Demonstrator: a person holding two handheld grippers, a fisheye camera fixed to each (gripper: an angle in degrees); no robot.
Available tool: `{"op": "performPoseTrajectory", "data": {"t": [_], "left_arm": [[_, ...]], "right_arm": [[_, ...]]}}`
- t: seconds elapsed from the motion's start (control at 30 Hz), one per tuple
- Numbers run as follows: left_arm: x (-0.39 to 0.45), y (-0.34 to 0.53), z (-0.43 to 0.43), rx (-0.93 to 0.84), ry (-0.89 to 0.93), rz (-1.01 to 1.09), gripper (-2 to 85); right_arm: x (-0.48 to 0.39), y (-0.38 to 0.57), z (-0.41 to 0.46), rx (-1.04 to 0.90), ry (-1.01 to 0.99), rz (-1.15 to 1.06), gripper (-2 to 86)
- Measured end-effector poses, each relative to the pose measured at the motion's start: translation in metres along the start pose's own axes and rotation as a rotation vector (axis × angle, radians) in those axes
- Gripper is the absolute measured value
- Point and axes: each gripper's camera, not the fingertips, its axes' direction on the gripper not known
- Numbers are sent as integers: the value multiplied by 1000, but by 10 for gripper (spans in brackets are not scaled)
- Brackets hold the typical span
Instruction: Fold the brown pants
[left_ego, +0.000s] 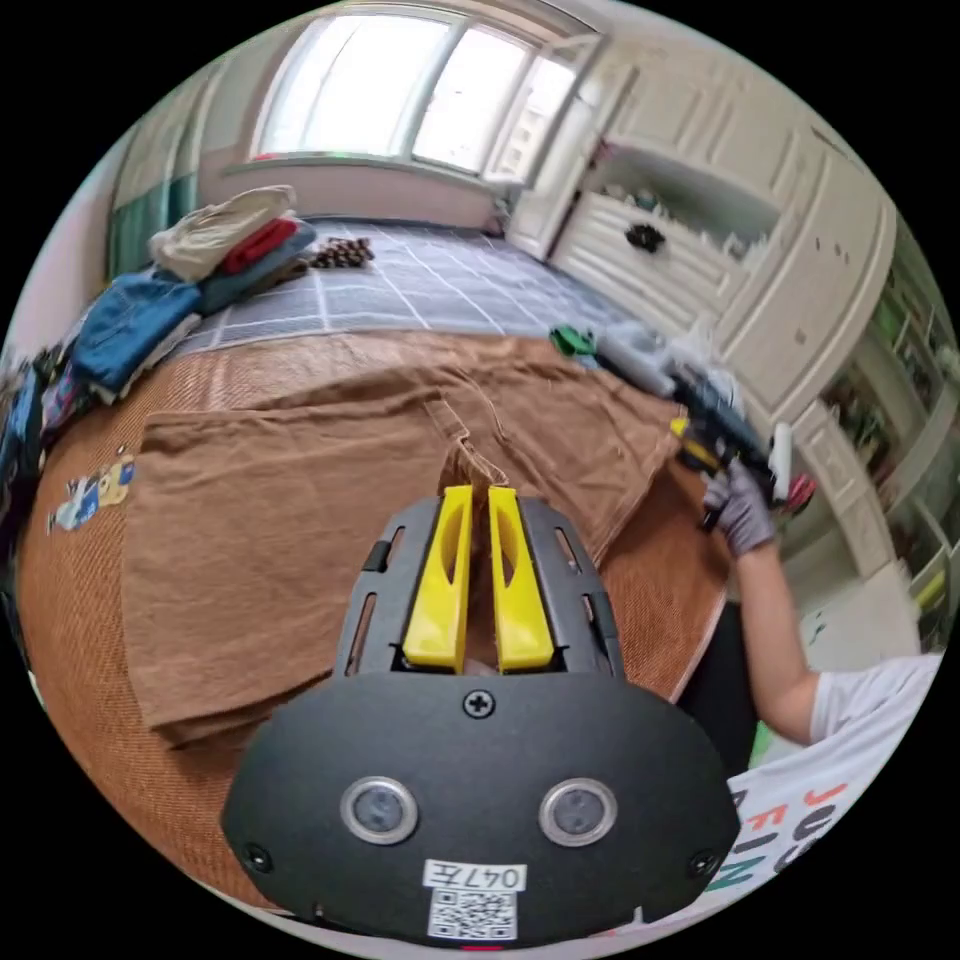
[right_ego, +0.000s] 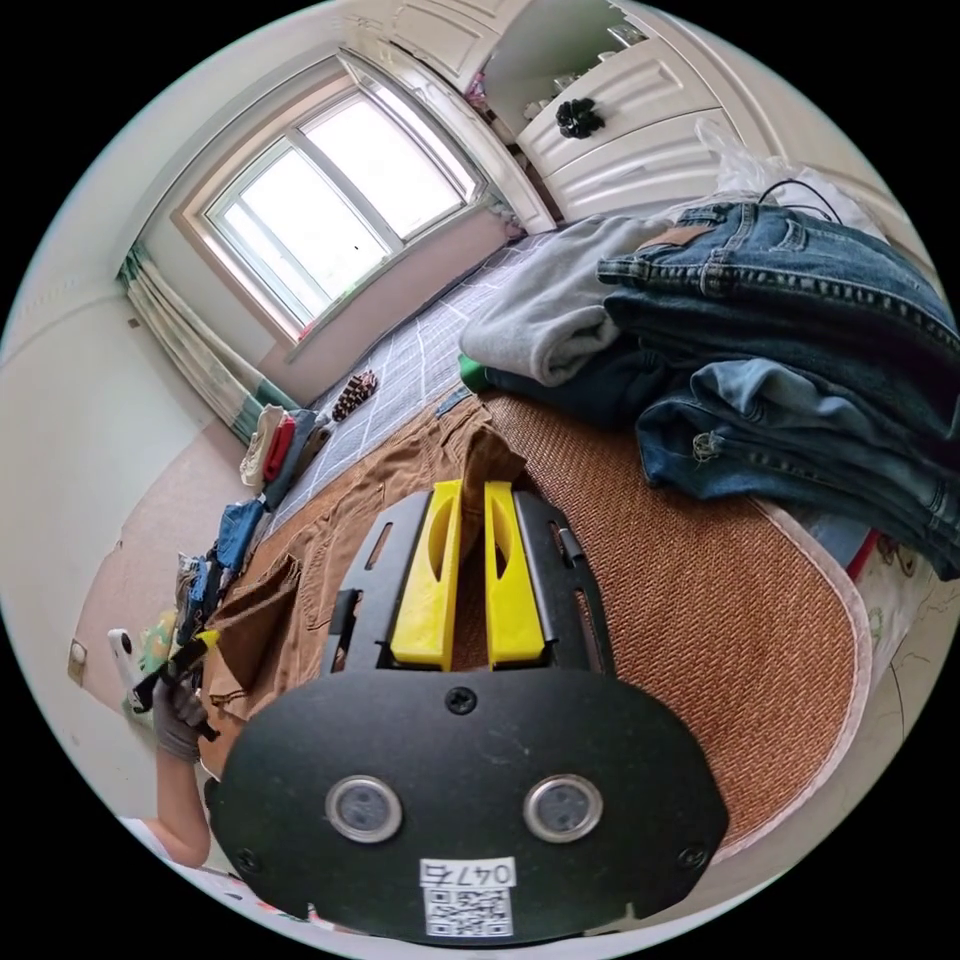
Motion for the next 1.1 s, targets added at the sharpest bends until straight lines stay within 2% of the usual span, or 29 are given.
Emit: {"op": "performPoseTrajectory", "data": {"t": [0.1,0.17,0.27,0.37,0.43,0.5,0.63,0.83,1.0,1.1], "left_arm": [[-97,0,-112,148,-99,-87,10],[-168,12,-217,244,-279,-117,11],[-253,56,-328,316,-506,-243,14],[-319,119,-380,291,-732,-396,19],[-350,153,-384,218,-816,-447,21],[-380,179,-373,135,-763,-494,23],[-382,204,-347,92,-867,-485,25],[-325,153,-279,10,-1078,-184,19],[-315,74,-245,48,-1059,-127,8],[-317,27,-218,36,-1106,-99,2]], "right_arm": [[3,10,3,-2,-6,18,3],[5,15,5,-5,-11,35,3],[7,24,9,-6,-14,65,4],[7,33,12,-4,-4,89,3],[6,40,16,-15,13,105,4],[4,45,18,-14,34,106,4],[-4,56,19,-8,81,105,4],[-13,67,16,15,118,117,2],[15,86,11,57,29,280,1],[12,85,15,39,36,289,1]]}}
